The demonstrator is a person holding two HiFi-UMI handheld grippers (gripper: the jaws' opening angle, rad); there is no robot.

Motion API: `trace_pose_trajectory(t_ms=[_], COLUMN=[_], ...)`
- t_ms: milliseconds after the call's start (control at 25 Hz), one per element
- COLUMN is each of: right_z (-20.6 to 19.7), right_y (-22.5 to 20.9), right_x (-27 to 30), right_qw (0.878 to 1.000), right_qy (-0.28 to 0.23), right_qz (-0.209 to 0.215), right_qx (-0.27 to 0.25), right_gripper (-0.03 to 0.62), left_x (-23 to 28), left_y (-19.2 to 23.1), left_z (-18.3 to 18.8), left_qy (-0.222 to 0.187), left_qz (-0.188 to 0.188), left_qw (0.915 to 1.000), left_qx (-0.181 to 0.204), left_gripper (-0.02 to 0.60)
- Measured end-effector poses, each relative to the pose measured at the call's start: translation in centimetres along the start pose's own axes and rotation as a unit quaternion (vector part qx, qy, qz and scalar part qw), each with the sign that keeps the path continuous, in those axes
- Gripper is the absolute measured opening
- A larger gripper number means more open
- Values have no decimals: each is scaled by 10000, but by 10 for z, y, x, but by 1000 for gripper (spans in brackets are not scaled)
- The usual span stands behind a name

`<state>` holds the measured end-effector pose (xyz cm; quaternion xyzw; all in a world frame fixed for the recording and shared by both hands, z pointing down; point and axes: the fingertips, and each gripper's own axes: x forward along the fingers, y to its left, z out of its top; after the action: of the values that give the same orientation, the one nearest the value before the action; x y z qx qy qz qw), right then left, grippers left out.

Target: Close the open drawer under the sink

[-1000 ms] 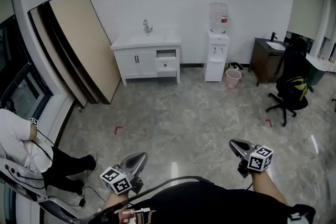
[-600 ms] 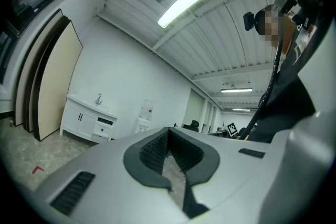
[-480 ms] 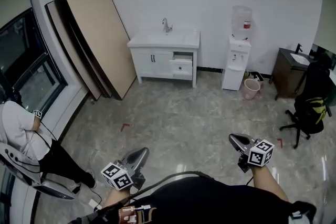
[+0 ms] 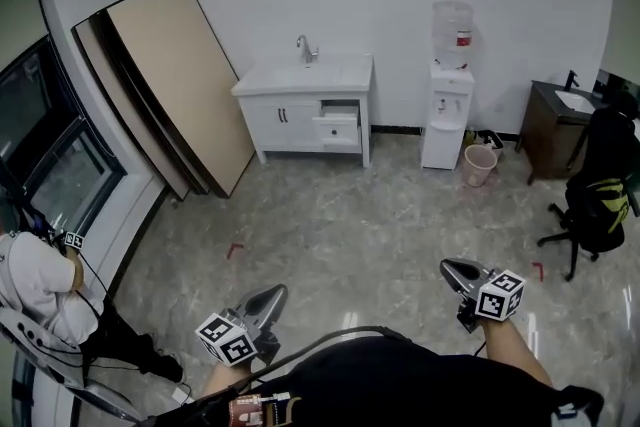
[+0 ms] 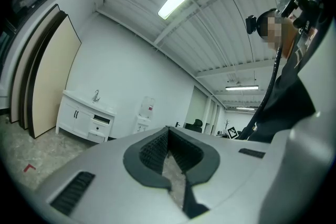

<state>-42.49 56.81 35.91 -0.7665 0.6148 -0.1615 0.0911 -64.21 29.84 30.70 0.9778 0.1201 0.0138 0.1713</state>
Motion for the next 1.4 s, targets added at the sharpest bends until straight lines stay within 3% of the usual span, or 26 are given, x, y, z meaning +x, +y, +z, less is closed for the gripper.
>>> trace_pose_trajectory(t_ms=[200,400,720,960,1400], right_z=[0,10,53,68,83], right_y=[-32,-43,-38,-33,-55], right_x=[-3,27,123,208,310], right_qw=[9992,9975,9950,9947,9966], right_qy=[-17,-43,-195,-182,65], right_qz=[-370,-697,-972,-1005,-799], right_qx=[171,96,-103,-126,-209], right_gripper=[2,2,2,2,2], left_x=[43,68,92,99,98], left_y=[14,59,170,243,339], left_z=[-1,4,62,89,90], left_qy=[71,172,112,170,160], left_qz=[-351,-700,-1019,-1253,-842], left_qw=[9993,9974,9946,9920,9960], left_qx=[-47,-91,-176,-3,-268], left_gripper=[0,0,0,0,0])
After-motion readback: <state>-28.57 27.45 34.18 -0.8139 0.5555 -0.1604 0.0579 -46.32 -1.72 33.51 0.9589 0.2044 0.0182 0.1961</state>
